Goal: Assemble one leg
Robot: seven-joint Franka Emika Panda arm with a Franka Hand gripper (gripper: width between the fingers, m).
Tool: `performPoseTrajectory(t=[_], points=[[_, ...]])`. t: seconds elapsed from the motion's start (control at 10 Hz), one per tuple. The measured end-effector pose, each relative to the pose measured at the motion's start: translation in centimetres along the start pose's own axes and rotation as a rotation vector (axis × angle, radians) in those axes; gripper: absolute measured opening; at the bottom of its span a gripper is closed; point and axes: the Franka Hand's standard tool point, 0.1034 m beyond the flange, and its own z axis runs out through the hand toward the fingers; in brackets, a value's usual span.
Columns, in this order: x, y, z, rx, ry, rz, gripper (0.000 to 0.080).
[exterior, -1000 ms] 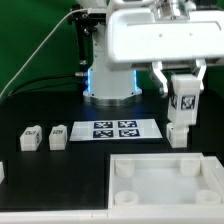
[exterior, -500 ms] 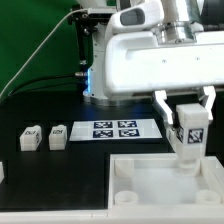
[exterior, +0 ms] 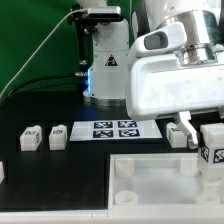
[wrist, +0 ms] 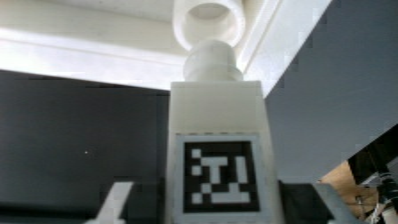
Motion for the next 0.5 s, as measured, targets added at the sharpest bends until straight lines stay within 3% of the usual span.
performPoseTrajectory(t=[0.5], points=[[-1.3,0.0,1.03,-0.002,-0.003,-0.002,0.0292]])
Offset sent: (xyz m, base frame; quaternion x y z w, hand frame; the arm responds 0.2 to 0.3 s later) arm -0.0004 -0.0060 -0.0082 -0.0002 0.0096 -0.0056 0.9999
